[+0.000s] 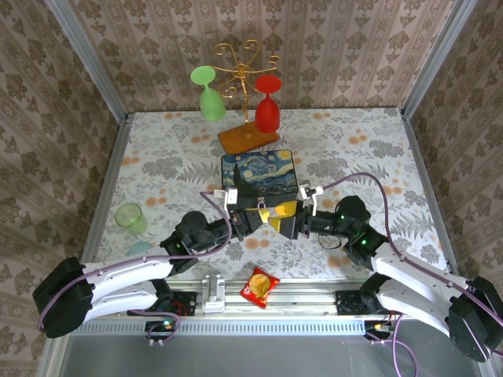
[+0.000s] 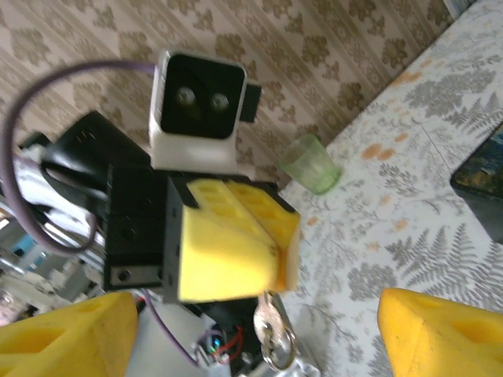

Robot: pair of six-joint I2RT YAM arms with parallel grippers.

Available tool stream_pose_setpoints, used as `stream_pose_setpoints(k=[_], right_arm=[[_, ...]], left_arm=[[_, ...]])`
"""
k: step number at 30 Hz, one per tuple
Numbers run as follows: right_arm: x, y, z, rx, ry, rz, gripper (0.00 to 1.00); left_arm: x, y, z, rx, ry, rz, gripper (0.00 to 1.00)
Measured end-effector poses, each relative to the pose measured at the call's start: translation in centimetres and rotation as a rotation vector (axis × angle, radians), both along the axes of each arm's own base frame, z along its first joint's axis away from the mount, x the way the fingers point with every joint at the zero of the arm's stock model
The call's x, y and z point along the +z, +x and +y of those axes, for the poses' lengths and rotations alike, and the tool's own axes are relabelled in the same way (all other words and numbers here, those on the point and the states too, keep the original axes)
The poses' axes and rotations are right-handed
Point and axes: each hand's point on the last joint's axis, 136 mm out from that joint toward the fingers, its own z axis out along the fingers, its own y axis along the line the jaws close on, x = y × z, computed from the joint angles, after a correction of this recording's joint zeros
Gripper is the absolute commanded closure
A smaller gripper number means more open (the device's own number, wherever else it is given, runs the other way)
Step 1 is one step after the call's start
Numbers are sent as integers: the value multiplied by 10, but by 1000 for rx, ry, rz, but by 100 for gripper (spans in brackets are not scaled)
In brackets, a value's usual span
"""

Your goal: Unlock the padlock with the key

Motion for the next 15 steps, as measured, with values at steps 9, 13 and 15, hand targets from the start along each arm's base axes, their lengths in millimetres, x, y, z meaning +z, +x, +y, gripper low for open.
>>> stream_pose_setpoints(k=[9, 13, 15], right_arm=[[12, 11, 9, 18, 117, 40, 37], [15, 10, 9, 26, 147, 47, 46], [20, 9, 8, 30, 164, 43, 49]], left_arm=[[25, 4, 4, 32, -86, -50, 100], [42, 5, 3, 33, -126, -79, 100], [51, 5, 2, 30, -145, -92, 100]])
